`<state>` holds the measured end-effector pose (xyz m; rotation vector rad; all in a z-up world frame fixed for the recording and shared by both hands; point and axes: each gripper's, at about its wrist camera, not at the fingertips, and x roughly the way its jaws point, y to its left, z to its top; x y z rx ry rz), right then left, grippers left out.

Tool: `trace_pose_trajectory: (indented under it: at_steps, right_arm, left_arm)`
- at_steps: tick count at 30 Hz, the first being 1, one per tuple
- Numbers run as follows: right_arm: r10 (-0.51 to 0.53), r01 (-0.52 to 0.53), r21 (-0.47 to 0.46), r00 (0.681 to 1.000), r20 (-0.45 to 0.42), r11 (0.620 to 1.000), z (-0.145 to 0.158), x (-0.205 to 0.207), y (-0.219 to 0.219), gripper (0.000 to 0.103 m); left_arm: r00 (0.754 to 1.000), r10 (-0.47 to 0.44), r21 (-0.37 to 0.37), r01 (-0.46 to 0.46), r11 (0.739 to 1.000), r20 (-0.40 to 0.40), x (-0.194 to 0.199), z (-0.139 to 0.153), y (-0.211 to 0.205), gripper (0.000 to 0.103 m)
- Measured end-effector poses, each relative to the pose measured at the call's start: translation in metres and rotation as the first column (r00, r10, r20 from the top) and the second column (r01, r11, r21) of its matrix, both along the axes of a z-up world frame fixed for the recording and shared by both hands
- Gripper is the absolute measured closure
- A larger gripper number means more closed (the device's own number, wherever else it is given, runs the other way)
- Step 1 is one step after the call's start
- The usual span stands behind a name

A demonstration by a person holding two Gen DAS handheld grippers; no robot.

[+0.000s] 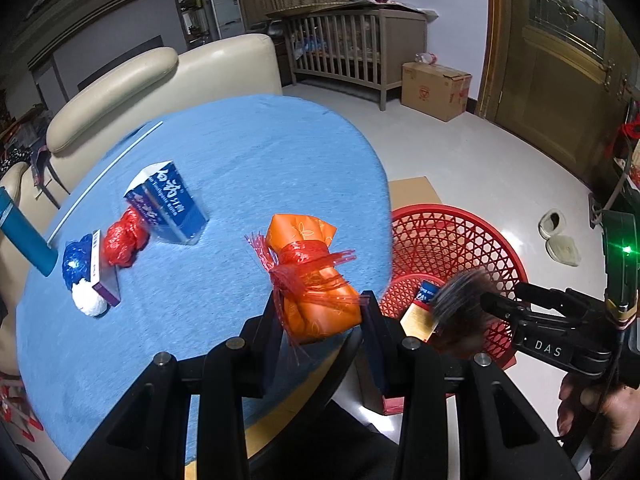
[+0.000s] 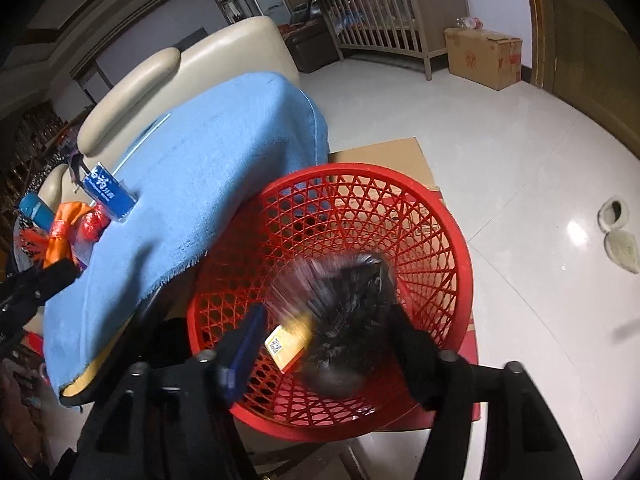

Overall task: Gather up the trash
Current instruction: 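Carry the orange and black bags over the red basket and release both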

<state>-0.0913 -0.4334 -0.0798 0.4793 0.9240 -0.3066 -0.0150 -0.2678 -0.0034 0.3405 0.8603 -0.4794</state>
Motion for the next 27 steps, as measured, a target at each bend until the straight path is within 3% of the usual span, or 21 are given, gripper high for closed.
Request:
trace_pose_trajectory:
  at_steps: [8,21,22,23,24,27]
  right_arm:
    - [-0.07,0.07,0.002,0.994,0.083,0.998,0.017,-0.016,-0.014,0.035]
    - [-0.176,0.178,0.01,0.963,0.202,0.984,0.045,-0.038,-0.037,0.035]
    - [-0.186,0.188,0.011,0.961,0.207,0.982,0.046,-0.04,-0.039,0.035]
    - [-0.194,0.195,0.013,0.958,0.21,0.981,0.047,-0.042,-0.041,0.035]
    - [-0.201,0.202,0.017,0.956,0.213,0.979,0.047,-0.043,-0.043,0.035]
    - [-0.213,0.213,0.024,0.952,0.22,0.977,0.049,-0.045,-0.047,0.035]
  left_arm:
    - [0.999,-0.032,0.0,0.032,0.999,-0.015,-0.001,-0.003,-0.016,0.064]
    - [0.981,-0.164,-0.015,0.164,0.986,-0.102,-0.002,-0.019,-0.078,0.062]
    - [0.98,-0.167,-0.013,0.167,0.986,-0.112,0.0,-0.021,-0.081,0.053]
    - [0.978,-0.169,-0.005,0.17,0.985,-0.125,0.001,-0.023,-0.085,0.034]
    - [0.976,-0.171,0.007,0.173,0.985,-0.137,0.002,-0.027,-0.089,0.026]
    - [0.975,-0.168,0.033,0.174,0.984,-0.144,0.001,-0.032,-0.09,0.023]
